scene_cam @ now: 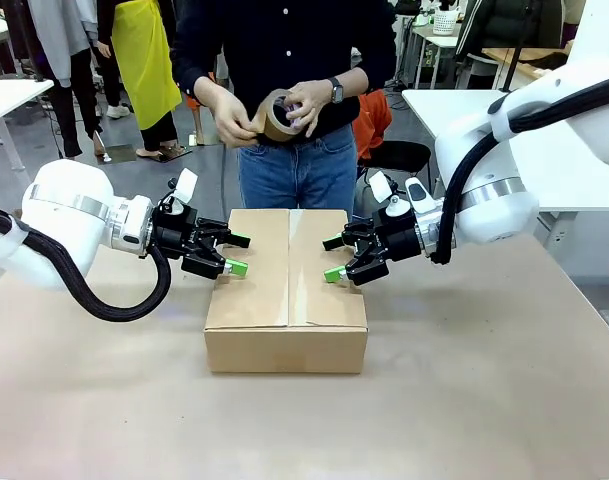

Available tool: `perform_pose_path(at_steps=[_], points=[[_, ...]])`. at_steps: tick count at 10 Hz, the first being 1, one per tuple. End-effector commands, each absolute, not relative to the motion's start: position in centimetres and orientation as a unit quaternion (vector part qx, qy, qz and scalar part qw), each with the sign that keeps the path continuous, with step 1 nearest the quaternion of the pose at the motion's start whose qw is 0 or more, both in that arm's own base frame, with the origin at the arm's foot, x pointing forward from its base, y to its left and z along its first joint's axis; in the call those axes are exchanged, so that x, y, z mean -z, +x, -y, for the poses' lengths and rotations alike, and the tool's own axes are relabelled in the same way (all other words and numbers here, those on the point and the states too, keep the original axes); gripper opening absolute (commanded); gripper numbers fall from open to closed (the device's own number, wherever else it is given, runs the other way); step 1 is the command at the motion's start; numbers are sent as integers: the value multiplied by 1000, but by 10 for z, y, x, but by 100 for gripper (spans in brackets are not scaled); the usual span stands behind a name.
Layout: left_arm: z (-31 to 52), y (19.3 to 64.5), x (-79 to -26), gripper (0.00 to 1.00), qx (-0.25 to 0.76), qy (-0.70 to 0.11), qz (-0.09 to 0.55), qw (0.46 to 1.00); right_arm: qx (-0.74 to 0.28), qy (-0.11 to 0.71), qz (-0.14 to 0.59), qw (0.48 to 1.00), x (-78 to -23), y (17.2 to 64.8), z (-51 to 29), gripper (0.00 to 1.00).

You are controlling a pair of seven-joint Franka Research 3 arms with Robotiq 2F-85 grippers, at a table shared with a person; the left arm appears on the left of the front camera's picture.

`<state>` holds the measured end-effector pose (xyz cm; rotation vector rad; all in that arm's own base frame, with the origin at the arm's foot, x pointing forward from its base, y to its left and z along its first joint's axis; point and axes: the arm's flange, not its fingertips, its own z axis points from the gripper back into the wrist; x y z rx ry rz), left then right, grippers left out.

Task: Pack the gift set into the box.
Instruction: Press and hold the closed box until the human finishes sealing it.

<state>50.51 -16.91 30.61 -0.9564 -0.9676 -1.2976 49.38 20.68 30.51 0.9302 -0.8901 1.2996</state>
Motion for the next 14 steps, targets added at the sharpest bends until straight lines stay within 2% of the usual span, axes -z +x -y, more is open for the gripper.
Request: perform_pose_path(at_steps=[1,14], points=[[169,502,-303,100,563,-409,417,585,-567,398,388,607,-304,493,-206,100],[169,502,-303,100,563,-409,417,585,-567,398,388,607,-304,493,-206,100]])
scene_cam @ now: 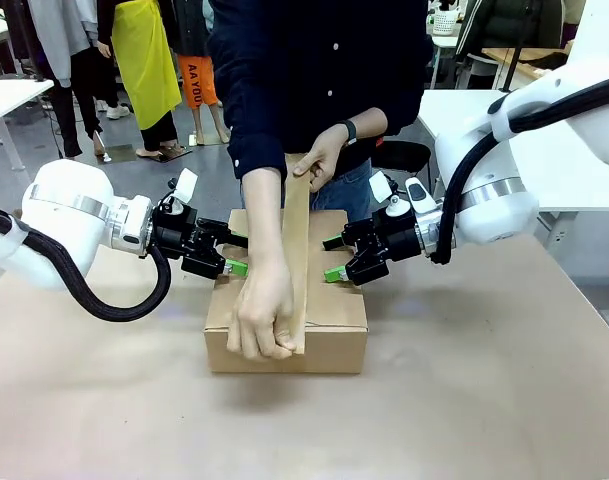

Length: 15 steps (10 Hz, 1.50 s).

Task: Pack the gift set into the box.
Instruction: Press and hold the closed box until the human finishes sealing it.

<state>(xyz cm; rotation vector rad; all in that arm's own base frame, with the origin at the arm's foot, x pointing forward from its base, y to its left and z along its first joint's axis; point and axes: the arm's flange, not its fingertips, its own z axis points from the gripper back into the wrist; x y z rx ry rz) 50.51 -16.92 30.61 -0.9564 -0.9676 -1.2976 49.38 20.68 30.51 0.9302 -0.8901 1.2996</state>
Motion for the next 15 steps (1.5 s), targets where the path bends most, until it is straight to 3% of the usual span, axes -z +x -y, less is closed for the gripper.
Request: perform_pose_path(at_steps=[1,15], points=[[169,502,-303,100,563,-409,417,585,-567,398,388,607,-304,493,-206,100],[169,502,-303,100,563,-409,417,585,-567,398,388,607,-304,493,-206,100]])
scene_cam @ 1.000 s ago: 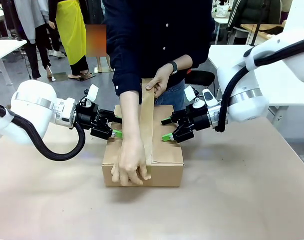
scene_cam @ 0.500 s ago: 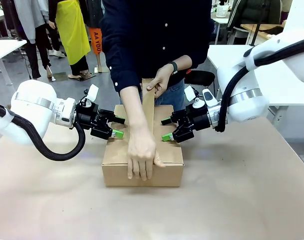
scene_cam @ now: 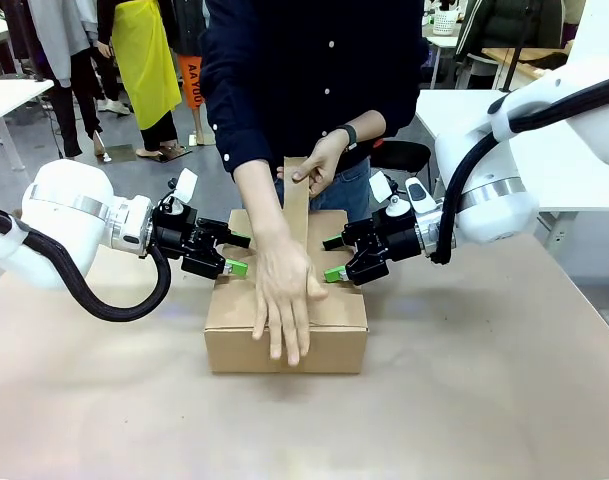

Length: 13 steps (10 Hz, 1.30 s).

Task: Pack the gift set into the box.
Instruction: Press and hold the closed box until the human finishes sealing it.

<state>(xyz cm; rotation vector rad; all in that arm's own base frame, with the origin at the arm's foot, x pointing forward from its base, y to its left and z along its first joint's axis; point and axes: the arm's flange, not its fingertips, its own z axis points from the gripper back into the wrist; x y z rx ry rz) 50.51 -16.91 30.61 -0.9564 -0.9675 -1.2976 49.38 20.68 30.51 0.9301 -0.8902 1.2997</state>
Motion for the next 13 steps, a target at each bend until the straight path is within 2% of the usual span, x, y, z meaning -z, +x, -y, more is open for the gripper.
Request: perform_pose_path(at_steps=[1,13], points=[[169,502,-303,100,563,-409,417,585,-567,398,388,607,-304,493,-206,100],[169,502,-303,100,563,-409,417,585,-567,398,388,607,-304,493,-206,100]])
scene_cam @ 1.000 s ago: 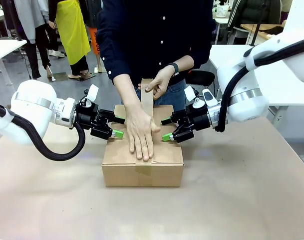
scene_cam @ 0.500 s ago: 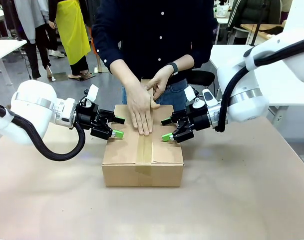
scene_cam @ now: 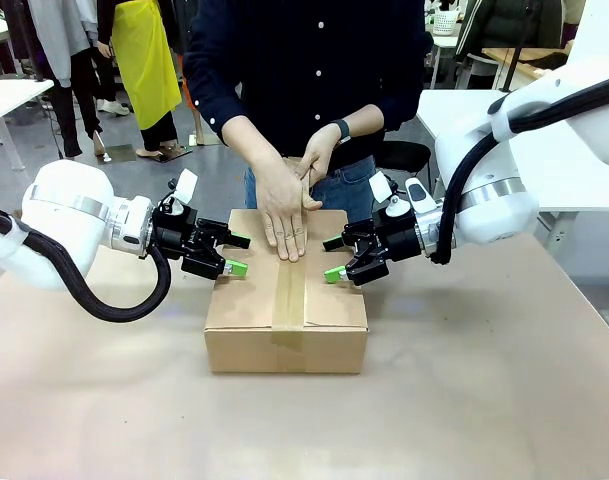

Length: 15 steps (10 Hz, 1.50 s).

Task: Pack the gift set into the box.
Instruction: Press and hold the closed box until the human finishes sealing it.

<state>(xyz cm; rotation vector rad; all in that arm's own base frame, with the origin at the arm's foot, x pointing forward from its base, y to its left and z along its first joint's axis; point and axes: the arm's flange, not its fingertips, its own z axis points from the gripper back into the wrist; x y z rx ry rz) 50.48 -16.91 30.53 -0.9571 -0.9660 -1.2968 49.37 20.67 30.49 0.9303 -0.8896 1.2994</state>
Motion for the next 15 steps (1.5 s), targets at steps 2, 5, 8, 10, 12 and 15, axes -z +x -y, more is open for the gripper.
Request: perform_pose_path(at_steps=[2,5,8,10,12,15], points=[[169,502,-303,100,563,-409,417,585,-567,398,388,607,-304,493,-206,100],[169,502,-303,100,563,-409,417,585,-567,398,388,607,-304,493,-206,100],[169,502,-303,100,563,-409,417,585,-567,398,388,607,-304,493,-206,100],[169,502,-303,100,563,-409,417,585,-567,398,388,607,-304,493,-206,100],[169,502,-303,100,563,-409,417,585,-567,398,388,607,-304,493,-206,100],[169,502,-303,100,563,-409,417,585,-567,398,388,607,-304,493,-206,100]])
